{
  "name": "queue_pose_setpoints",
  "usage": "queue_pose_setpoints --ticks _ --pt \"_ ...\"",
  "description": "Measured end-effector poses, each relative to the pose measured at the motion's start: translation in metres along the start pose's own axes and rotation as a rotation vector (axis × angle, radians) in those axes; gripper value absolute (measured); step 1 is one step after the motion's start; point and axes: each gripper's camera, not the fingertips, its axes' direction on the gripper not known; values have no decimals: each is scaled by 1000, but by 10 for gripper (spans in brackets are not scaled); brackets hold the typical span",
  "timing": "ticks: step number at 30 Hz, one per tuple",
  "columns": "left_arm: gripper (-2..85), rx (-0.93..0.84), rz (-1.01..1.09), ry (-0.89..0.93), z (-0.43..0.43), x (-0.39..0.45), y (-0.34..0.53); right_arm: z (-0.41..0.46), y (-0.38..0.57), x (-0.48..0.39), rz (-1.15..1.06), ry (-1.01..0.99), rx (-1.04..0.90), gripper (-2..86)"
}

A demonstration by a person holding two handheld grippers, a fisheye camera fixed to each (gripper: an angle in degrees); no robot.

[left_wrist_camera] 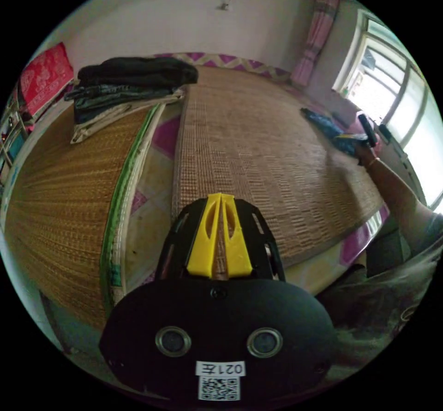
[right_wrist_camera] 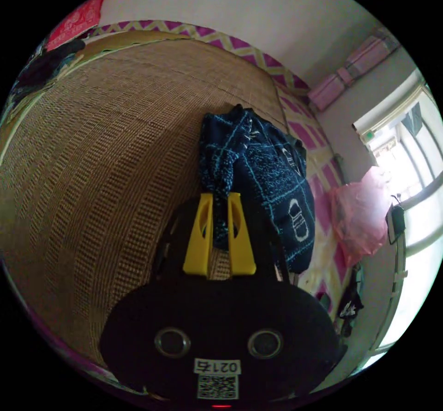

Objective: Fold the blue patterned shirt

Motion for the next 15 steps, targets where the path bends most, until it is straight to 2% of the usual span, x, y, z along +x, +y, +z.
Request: queue_pose_setpoints --ticks 3,7,10,15 --pt "-10 -18 3 2 10 8 2 -31 -19 11 38 -46 3 48" --pt "-10 -33 11 7 18 16 5 -86 -45 -11 -42 -94 48 46" --pt "-10 -35 -4 37 22 17 6 -133 -66 -68 -169 -180 70 45" --pt "-10 -37 -62 145 32 9 9 -206 -74 -223 -452 -417 58 46"
